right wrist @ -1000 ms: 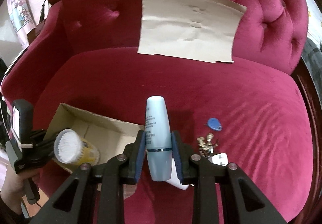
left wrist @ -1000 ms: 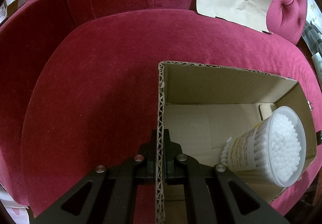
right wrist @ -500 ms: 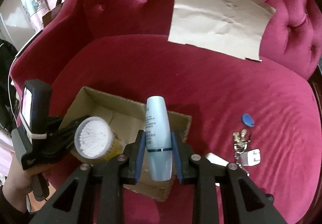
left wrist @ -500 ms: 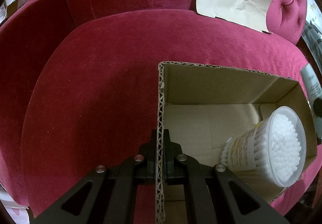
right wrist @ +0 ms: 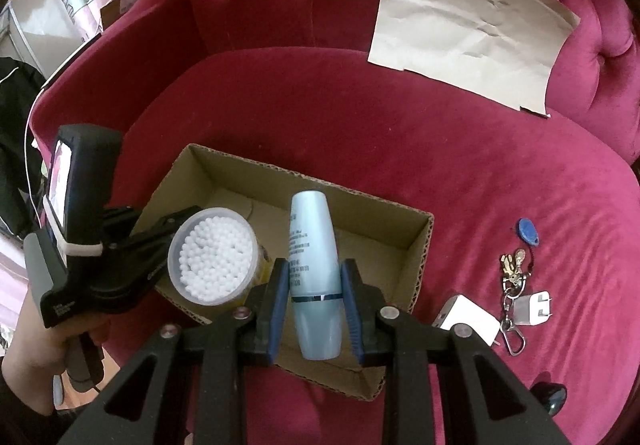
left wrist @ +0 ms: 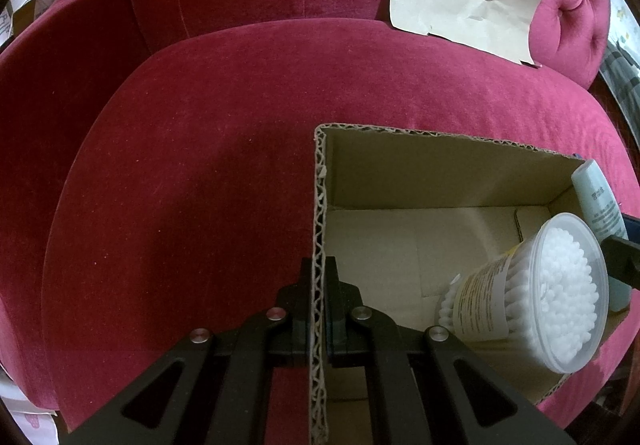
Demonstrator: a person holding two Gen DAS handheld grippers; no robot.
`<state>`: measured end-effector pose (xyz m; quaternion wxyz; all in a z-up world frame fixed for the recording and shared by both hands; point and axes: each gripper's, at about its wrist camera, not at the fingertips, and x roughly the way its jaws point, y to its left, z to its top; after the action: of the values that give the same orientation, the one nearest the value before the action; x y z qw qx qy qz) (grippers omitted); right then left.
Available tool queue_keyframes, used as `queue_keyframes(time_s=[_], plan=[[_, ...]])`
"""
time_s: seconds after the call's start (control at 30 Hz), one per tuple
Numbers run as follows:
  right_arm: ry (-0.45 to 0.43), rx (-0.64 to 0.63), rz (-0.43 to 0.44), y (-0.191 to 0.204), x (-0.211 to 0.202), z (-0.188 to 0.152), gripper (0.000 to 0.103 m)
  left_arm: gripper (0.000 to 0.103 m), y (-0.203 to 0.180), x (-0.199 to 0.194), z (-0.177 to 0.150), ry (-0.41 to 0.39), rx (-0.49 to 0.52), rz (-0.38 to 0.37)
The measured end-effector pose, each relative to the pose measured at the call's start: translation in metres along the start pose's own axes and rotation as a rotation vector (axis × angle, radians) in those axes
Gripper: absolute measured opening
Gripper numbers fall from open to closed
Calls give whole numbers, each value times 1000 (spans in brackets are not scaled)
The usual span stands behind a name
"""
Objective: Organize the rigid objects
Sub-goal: 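Carry the lotion bottle into the box and release it beside the tub, then move the right gripper toward the black round object on the seat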
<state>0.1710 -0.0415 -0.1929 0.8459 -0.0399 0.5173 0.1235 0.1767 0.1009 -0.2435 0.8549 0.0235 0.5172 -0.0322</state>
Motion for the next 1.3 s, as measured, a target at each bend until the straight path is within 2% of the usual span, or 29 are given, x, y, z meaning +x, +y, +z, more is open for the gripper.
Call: queue_keyframes(time_s=[0.13, 0.2, 0.23, 0.27, 0.4, 0.47, 0.53, 1.3], plan=[[-10, -14, -3, 1, -2, 2, 29, 4, 0, 0, 0, 0, 0, 1], [-22, -27, -22, 1, -2, 4, 40, 3, 0, 0, 0, 0, 0, 1], [-27, -29, -29, 0, -2, 4, 51, 3, 0, 0, 1, -1, 1, 0], [-32, -29, -38, 0, -3, 4, 58, 3, 0, 0, 1, -1, 2, 0], [-78, -45, -105, -1, -9, 5, 76, 3, 0, 0, 1, 0, 2, 1], [-89, -47, -111, -1, -10, 6, 93, 3, 0, 0, 1, 0, 2, 1], [-86, -40, -107, -2, -9, 7, 100, 3, 0, 0, 1, 0, 3, 1], [-85, -9, -141, -12, -20, 4, 103, 3, -1, 0, 2, -2, 9, 6]])
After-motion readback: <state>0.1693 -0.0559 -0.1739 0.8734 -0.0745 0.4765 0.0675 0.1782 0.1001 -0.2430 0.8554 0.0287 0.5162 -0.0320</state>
